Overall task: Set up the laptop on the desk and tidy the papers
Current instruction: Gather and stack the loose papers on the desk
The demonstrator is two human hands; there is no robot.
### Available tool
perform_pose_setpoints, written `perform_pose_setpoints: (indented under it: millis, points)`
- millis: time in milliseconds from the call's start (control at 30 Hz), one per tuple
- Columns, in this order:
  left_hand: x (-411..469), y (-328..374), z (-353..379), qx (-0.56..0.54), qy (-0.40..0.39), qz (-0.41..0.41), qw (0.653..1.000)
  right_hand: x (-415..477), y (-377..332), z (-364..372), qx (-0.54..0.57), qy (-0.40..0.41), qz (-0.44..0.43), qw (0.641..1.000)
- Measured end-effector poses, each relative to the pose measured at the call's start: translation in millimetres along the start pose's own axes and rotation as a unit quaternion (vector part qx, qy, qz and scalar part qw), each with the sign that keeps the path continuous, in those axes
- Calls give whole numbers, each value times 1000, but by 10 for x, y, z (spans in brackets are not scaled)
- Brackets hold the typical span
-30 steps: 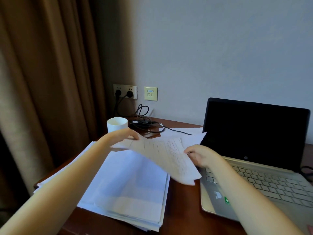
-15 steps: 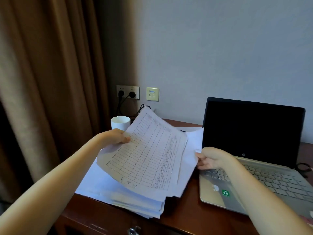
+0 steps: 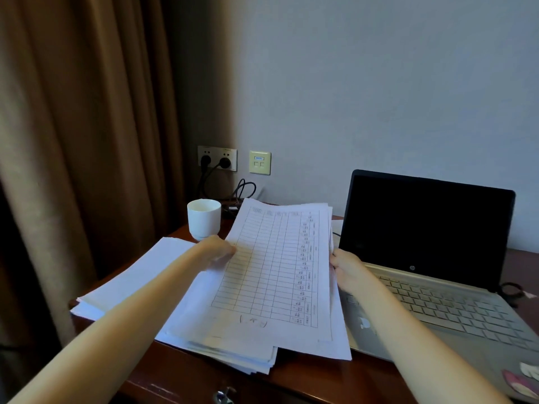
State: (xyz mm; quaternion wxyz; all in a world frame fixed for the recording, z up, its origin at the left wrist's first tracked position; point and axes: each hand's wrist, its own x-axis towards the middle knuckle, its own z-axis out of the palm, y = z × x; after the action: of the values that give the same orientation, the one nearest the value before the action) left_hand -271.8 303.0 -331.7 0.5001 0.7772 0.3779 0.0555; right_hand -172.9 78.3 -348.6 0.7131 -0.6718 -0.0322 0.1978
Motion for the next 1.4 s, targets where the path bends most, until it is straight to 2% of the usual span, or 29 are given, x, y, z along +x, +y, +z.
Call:
perform_pose_setpoints:
  millis: [67, 167, 233, 333, 400, 500, 600, 667, 833, 967, 1100, 1200, 1333, 1400]
  points:
    - [-79, 20, 19, -50, -2, 7, 999, 2, -3, 57, 12, 5, -15, 1000]
    - [-196, 54, 48, -119, 4, 24, 993, -50, -52, 126, 115, 31, -22, 993]
    - [-238, 90, 16, -163, 33, 66, 984, -80, -102, 161, 155, 5, -47, 987]
    - [-244, 161, -81, -204, 94, 158, 962, -145, -182, 224, 47, -4, -137, 989]
    - [-272, 212, -136, -229, 105, 200, 947, -211, -245, 277, -11, 12, -193, 981]
    - [-359, 290, -226, -265, 129, 257, 920, -293, -387, 390, -13, 27, -254, 967]
    - [-415, 292, -332, -285, 147, 304, 897, -325, -484, 458, 20, 7, -271, 962]
    - [-480, 270, -381, -269, 141, 327, 895, -344, -475, 488, 47, -10, -277, 960]
    - [-509, 189, -423, -247, 104, 339, 902, -307, -283, 533, 77, -22, -257, 963]
    - [-512, 150, -345, -216, 73, 348, 909, -276, -191, 568, 53, -26, -249, 967]
    - [-548, 167, -361, -292, 103, 307, 900, -276, -198, 492, 21, 4, -239, 971]
    - [-551, 157, -398, -330, 111, 270, 898, -247, -122, 442, -88, -10, -216, 972]
    - [-565, 131, -446, -297, 184, 239, 906, -223, -149, 439, -213, 45, -216, 952]
    - [-583, 109, -487, -252, 241, 261, 900, -215, -208, 427, -253, 41, -206, 945]
